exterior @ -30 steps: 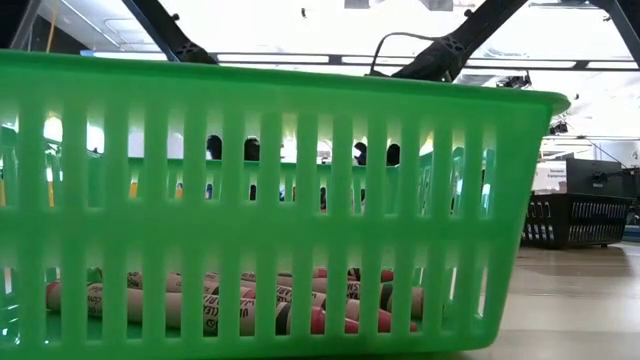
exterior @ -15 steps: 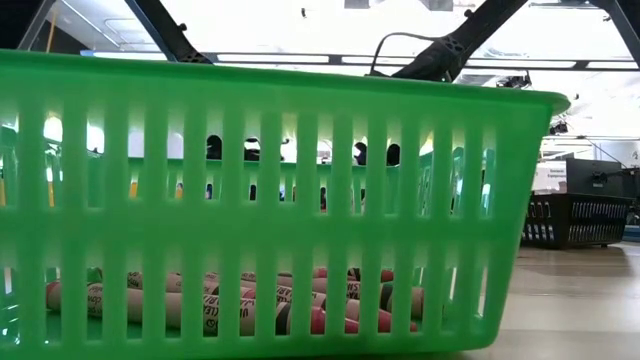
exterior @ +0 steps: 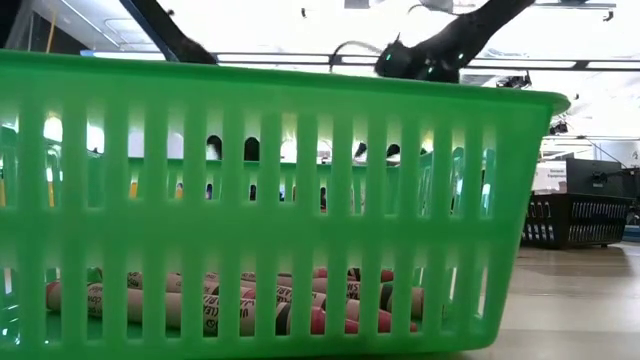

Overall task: Sort crayons
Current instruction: Put the gray crayon into the black bin

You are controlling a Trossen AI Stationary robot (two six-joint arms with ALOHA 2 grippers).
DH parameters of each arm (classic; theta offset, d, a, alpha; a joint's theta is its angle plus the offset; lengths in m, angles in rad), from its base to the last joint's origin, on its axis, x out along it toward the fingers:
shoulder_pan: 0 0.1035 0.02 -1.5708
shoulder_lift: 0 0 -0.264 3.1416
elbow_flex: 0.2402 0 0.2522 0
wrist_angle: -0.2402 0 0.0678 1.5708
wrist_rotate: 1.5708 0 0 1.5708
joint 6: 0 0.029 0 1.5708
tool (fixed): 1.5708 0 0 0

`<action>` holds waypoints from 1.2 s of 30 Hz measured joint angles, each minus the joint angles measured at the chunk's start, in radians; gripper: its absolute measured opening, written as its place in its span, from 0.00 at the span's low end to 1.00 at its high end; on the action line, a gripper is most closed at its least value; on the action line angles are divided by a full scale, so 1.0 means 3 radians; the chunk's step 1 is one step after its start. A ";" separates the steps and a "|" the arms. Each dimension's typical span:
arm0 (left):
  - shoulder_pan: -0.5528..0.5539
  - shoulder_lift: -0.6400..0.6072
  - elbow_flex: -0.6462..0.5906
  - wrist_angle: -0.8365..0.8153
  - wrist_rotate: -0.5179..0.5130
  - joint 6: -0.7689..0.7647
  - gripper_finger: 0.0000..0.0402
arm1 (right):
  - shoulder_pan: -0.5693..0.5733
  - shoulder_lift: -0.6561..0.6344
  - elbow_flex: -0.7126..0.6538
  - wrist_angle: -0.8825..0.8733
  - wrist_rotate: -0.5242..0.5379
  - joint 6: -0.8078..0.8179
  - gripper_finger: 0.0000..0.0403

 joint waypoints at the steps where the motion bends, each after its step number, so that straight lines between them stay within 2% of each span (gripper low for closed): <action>1: -0.0003 -0.0096 0.0007 0.0135 0.0100 -0.0015 0.00 | -0.0040 -0.0075 0.0000 0.0047 -0.0014 -0.0005 0.35; 5: -0.0041 -0.0419 0.0010 0.0610 0.0342 -0.0024 0.00 | -0.0138 -0.0277 0.0000 0.0473 -0.0126 -0.0004 0.35; 8: -0.0122 -0.0664 0.0014 0.1184 0.0419 -0.0080 0.00 | -0.0155 -0.0302 0.0000 0.0996 -0.0382 0.0114 0.35; 14: -0.0150 -0.0930 0.0018 0.2052 0.0257 -0.0315 0.00 | -0.0100 -0.0291 0.0000 0.1941 -0.0647 0.0480 0.35; 19: -0.0154 -0.1014 0.0119 0.2072 -0.0158 -0.0322 0.00 | -0.0015 -0.0290 0.0000 0.2284 -0.0686 0.0552 0.37; 23: -0.0169 -0.1014 0.0192 0.2081 -0.0176 -0.0311 0.00 | 0.0035 -0.0289 0.0000 0.2359 -0.0680 0.0552 0.41; 29: -0.0301 -0.0992 0.0213 0.2074 -0.0165 -0.0311 0.00 | 0.0066 -0.0286 0.0000 0.2362 -0.0493 0.0550 0.47; 36: -0.0356 -0.0977 0.0216 0.2082 -0.0187 -0.0314 0.00 | 0.0066 -0.0285 0.0000 0.2394 -0.0361 0.0551 0.48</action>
